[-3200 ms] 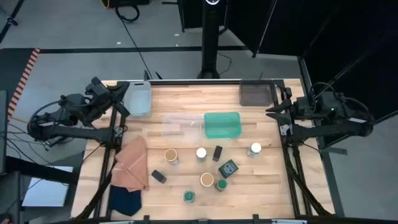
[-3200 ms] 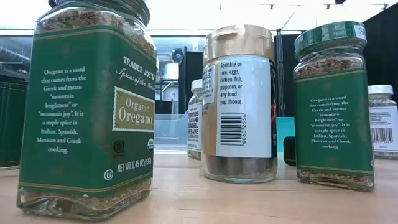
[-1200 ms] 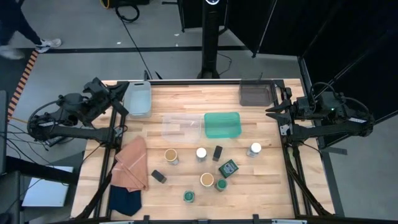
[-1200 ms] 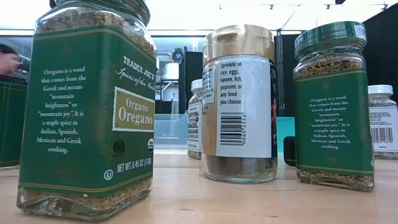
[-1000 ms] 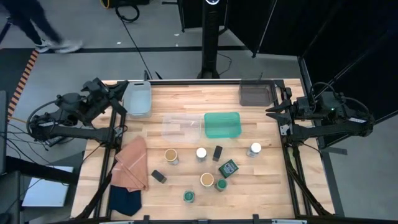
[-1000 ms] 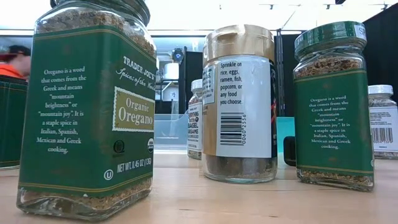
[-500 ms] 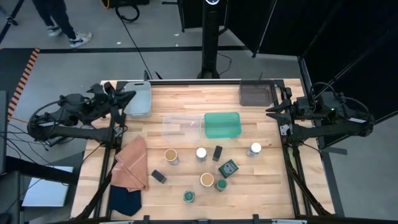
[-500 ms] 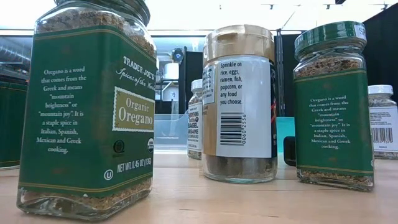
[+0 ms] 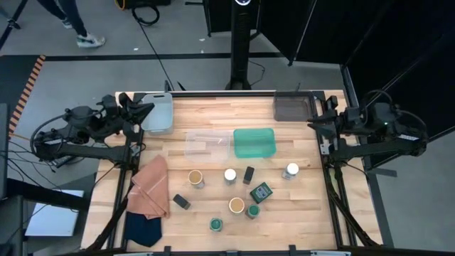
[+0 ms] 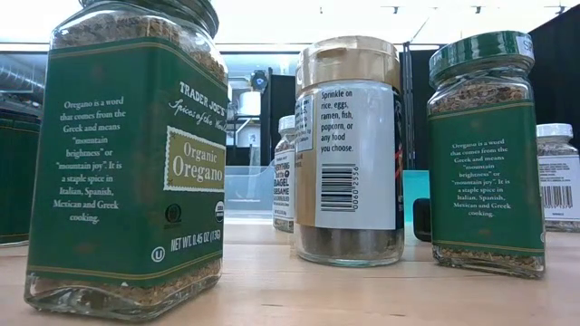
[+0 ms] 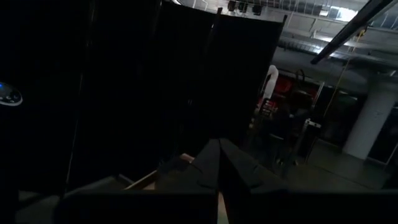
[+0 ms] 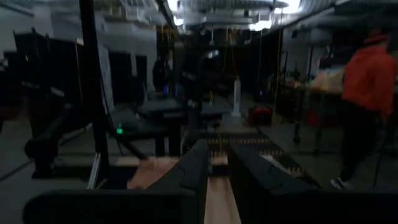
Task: Sort spices by type
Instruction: Put the top brown seasoning bottle into the gray bin
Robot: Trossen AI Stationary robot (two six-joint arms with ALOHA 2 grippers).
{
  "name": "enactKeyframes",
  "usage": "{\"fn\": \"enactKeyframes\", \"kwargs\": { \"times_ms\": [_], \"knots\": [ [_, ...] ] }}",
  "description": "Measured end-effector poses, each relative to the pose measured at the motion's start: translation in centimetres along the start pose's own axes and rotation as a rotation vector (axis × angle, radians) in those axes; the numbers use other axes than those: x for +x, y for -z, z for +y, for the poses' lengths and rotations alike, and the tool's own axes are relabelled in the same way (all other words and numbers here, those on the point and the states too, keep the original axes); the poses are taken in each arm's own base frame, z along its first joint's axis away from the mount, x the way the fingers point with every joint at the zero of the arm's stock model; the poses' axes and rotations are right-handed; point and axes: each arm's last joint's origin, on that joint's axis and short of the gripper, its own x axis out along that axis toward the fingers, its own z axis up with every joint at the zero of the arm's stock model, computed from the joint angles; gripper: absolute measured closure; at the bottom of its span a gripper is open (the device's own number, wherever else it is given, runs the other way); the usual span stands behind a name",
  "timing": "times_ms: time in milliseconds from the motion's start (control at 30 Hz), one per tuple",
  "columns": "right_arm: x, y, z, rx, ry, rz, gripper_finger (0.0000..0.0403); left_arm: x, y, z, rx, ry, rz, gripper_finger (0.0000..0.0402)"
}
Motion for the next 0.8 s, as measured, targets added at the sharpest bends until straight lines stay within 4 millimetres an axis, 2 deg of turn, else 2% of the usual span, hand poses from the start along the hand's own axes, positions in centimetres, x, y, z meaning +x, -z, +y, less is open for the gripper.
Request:
{"fn": "enactKeyframes", "kwargs": {
  "times_ms": [267, 500, 667, 800],
  "knots": [
    [-0.1, -1.4, 0.0, 0.007, 0.0, -0.149, 0.0331, 0.0, -0.6, -0.1, -0.027, 0.015, -0.054, 0.039],
    [-0.2, -2.2, 0.0, 0.164, -0.021, -0.231, 0.0331, 0.1, -0.2, -0.4, -0.013, 0.086, -0.01, 0.039],
    [0.0, -2.1, 0.0, 0.212, -0.026, -0.222, 0.0331, 0.3, 1.5, -0.1, 0.145, 0.104, 0.128, 0.039],
    [-0.1, -2.2, 0.0, 0.276, -0.034, -0.222, 0.0331, -1.0, 1.3, 0.4, 0.192, 0.136, 0.034, 0.039]
  ]
}}
